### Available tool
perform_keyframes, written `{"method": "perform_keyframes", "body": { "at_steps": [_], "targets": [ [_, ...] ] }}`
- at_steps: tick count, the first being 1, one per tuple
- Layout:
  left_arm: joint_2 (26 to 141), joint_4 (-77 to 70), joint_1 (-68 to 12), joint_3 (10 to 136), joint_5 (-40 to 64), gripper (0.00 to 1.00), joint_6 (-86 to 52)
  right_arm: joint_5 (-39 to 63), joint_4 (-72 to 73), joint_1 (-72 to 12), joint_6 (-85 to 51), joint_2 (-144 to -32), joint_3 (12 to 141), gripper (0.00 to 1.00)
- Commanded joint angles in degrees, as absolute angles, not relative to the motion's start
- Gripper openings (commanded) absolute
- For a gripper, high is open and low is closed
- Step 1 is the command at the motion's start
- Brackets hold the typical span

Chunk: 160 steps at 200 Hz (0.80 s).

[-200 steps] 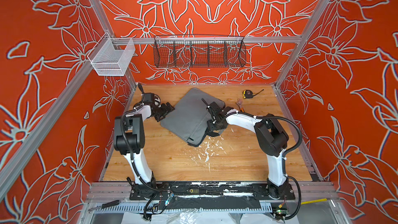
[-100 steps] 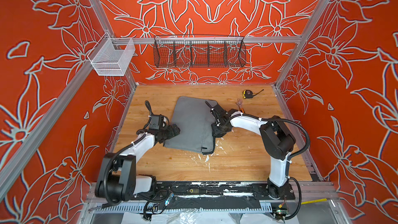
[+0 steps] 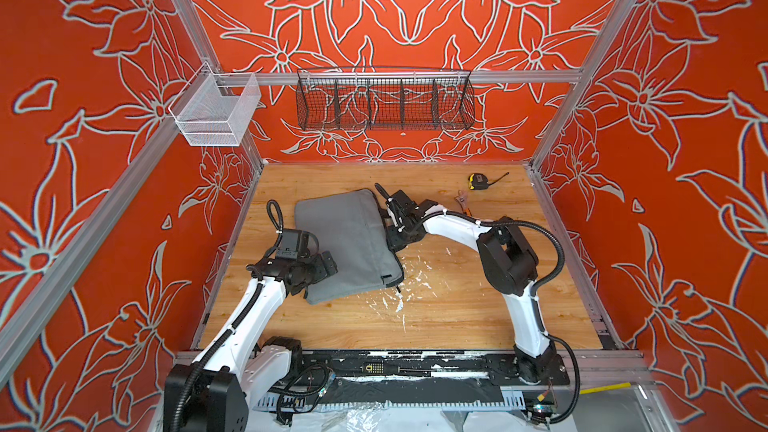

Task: Open the zippered laptop bag and take out the laptop
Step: Adjust the zippered laptop bag at the center of the board.

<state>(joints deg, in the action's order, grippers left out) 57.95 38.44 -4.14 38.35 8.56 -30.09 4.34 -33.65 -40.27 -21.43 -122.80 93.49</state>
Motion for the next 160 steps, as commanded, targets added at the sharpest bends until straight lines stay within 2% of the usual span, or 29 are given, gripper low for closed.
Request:
{"method": "perform_keyframes", "body": {
  "at_steps": [1,51,77,102,119,160],
  "targets": [
    [58.6,39.1,-4.83,39.12,10.04,1.0,-31.55,4.95,-34.1,-41.31,-20.96,-118.38,90.33,0.62],
    [64.35,36.32,-4.03,38.84,7.39,0.97,-34.21,2.31,-32.02,-41.3,-20.7,-111.57,77.01,0.62],
    [69.21,31.32,-2.59,38.85,11.98,1.0,-33.83,1.76,-31.11,-41.31,-22.46,-111.12,72.35,0.62],
    [72.78,24.23,-2.46,37.63,17.74,0.83,-34.75,1.46,-27.84,-41.33,-26.1,-108.34,67.03,0.6],
    [74.21,20.0,-2.41,36.87,17.56,0.76,-34.73,3.83,-23.97,-41.74,-28.98,-106.35,63.76,0.59],
    [83.08,19.37,-2.37,45.65,15.42,0.73,-29.21,3.89,-24.09,-44.63,-29.88,-106.83,65.53,0.57]
  ]
}}
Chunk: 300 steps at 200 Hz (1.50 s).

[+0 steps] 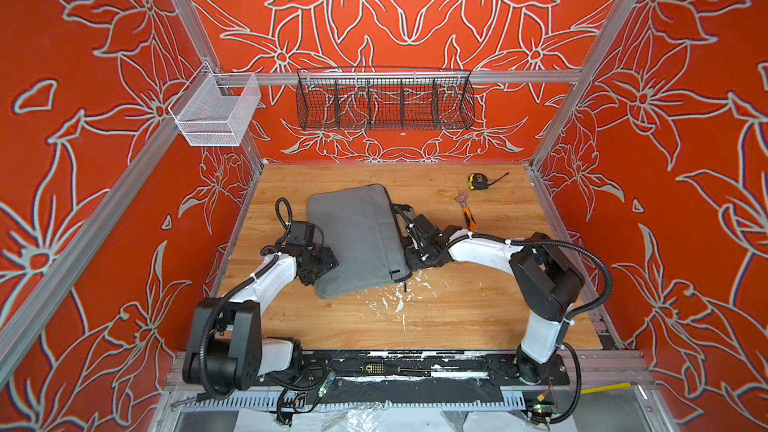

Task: Open the zippered laptop bag and take out the laptop
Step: Adjust the zippered laptop bag at the center of the board, then unzip the zipper on the zippered laptop bag.

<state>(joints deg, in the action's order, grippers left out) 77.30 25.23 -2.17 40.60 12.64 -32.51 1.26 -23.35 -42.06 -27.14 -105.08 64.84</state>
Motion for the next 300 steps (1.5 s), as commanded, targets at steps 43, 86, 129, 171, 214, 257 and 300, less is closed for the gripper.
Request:
{"method": "perform_keyframes", "body": {
  "at_steps": [43,86,129,171,214,257,300],
  "targets": [
    [93.03,23.55,-2.37,55.98,18.65,0.65,-27.25,1.31,-27.83,-46.76,-29.45,-108.94,70.79,0.55],
    [89.04,30.48,-2.2,56.31,12.54,0.69,-23.84,-11.71,-36.81,-46.93,-29.1,-104.58,72.18,0.57],
    [80.79,35.91,0.86,57.04,11.78,0.72,-23.86,-16.87,-36.7,-48.79,-25.75,-91.81,64.52,0.58],
    [73.05,37.66,0.81,54.39,21.27,0.67,-22.1,-12.93,-27.78,-56.15,-29.05,-82.28,53.11,0.52],
    [64.73,34.55,-2.64,44.71,27.86,0.57,-27.42,-13.14,-19.55,-63.19,-32.17,-85.58,51.88,0.41],
    [61.69,24.86,-14.54,34.53,24.98,0.53,-37.41,-11.29,-16.01,-63.83,-32.99,-93.76,55.79,0.32],
    [62.42,23.65,-15.51,35.12,23.34,0.53,-38.22,-15.31,-22.05,-63.81,-36.09,-100.83,61.6,0.32]
  ]
}}
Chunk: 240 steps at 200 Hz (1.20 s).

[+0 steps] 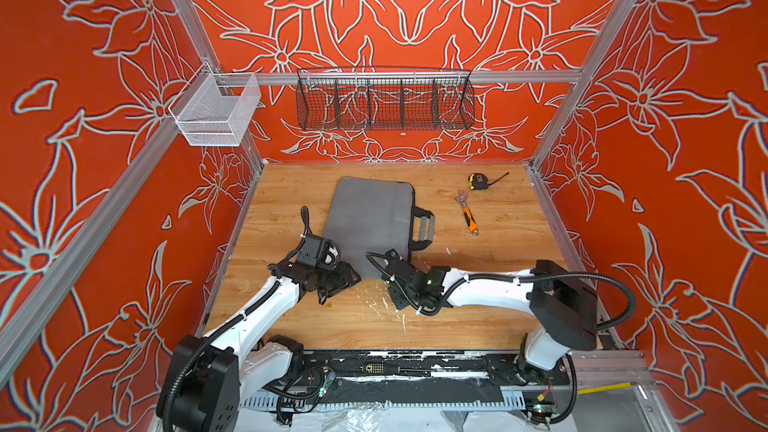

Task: Open the zippered laptop bag and take out the laptop
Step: Unzip the zipper on the zippered laptop bag.

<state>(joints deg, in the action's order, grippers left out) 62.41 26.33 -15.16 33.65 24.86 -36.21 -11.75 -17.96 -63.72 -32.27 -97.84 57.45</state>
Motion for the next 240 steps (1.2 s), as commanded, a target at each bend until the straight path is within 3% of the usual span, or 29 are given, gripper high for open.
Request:
{"method": "perform_keyframes", "body": {
  "at_steps": [1,91,125,157,186,227,240],
  "targets": [
    [62.46,23.69,-15.49,35.23,23.32,0.53,-38.18,-15.48,-22.19,-63.81,-36.15,-101.04,61.87,0.32],
    [63.78,24.08,-15.99,35.36,22.15,0.53,-37.79,-19.67,-29.07,-64.07,-36.65,-105.41,65.99,0.33],
    [63.15,23.23,-16.04,33.64,21.74,0.53,-38.22,-21.59,-30.15,-64.07,-39.26,-104.07,64.59,0.41],
    [64.67,22.46,-16.06,34.18,21.96,0.53,-37.67,-20.22,-28.36,-64.07,-39.72,-105.01,64.21,0.41],
    [67.46,23.66,-16.46,36.91,21.96,0.53,-36.48,-20.43,-28.26,-64.12,-38.99,-106.63,65.8,0.33],
    [69.76,23.77,-19.22,39.88,19.56,0.53,-35.61,-21.35,-27.87,-64.07,-36.81,-106.49,66.2,0.03],
    [70.6,23.56,-20.8,40.96,19.1,0.54,-34.09,-21.4,-27.13,-64.07,-36.2,-105.65,65.38,0.0]
  ]
}}
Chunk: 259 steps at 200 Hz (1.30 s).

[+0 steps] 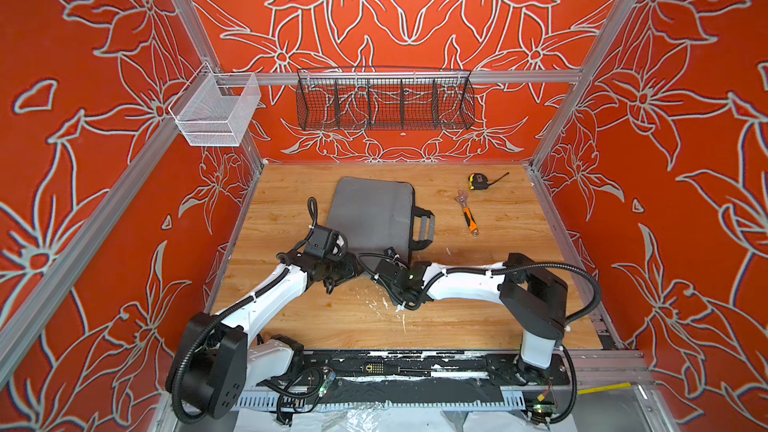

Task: Open the zippered laptop bag and take out the laptop
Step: Unzip the zipper on the zippered laptop bag.

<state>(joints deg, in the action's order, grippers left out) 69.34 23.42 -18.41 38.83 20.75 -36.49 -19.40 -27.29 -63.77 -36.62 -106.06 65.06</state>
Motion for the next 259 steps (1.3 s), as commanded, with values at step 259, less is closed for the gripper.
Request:
{"method": "perform_keyframes", "body": {
  "at_steps": [259],
  "targets": [
    [66.97,-14.9,-47.72,22.89,-6.6,0.56,48.33,16.27,7.29,-49.4,-30.67,-85.87,37.09,0.0]
  ]
}}
